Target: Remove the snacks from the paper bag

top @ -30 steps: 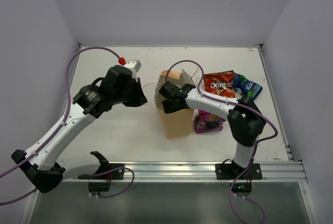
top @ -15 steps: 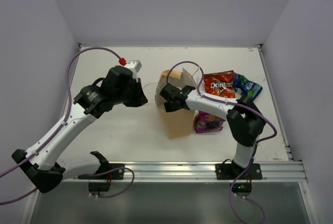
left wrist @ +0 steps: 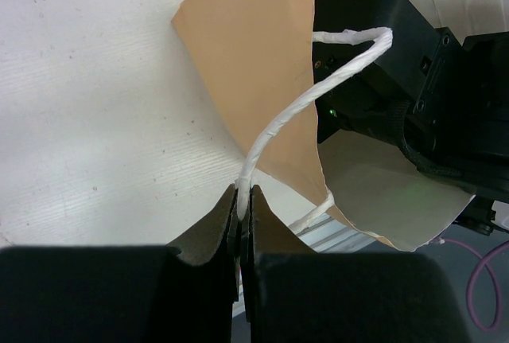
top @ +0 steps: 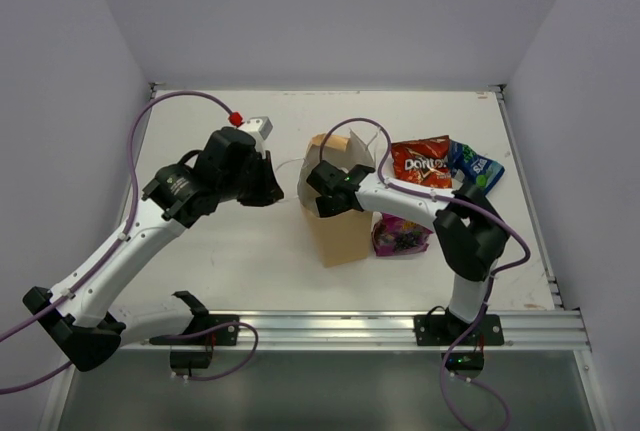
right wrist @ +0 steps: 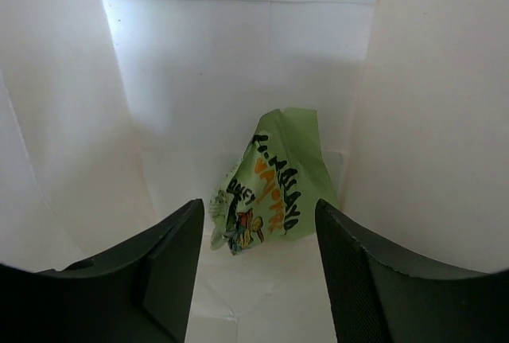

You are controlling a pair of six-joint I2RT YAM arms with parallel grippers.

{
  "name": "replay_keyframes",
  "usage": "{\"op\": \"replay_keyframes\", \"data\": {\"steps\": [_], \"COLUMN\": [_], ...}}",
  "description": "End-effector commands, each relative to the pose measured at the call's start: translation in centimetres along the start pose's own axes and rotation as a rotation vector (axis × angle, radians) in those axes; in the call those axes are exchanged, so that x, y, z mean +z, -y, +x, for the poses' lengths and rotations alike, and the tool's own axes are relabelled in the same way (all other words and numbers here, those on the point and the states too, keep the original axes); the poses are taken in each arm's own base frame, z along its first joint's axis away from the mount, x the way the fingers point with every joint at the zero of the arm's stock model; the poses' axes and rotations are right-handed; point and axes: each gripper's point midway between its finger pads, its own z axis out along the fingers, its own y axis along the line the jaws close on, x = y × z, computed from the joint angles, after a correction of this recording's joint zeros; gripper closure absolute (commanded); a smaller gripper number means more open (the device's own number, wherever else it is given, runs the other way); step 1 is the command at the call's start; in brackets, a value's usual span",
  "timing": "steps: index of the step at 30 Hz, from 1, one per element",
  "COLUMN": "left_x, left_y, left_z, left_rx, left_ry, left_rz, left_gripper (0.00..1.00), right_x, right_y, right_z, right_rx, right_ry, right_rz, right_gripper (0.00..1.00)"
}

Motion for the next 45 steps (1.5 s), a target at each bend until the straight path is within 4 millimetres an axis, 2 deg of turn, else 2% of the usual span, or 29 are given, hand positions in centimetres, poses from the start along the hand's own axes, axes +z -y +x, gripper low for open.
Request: {"op": "replay_keyframes", "data": {"steps": [1, 45], "left_x": [-0.05, 0.3], "left_y": [0.12, 0.18], "left_z": [-0.01, 0.15], "left_rx": [-0.001, -0.002], "left_ry": [0.011, 0.004], "left_rz": [0.011, 0.013], "left_gripper": [1.0, 1.0], "right_x": [0.97, 1.7], "right_y": [0.61, 0.8], "right_z": [1.08, 1.56], "right_rx": [0.013, 0.005], "right_ry": [-0.053, -0.066], "right_rz": [0.027, 0.034], "right_gripper": [0.39, 0.45]}}
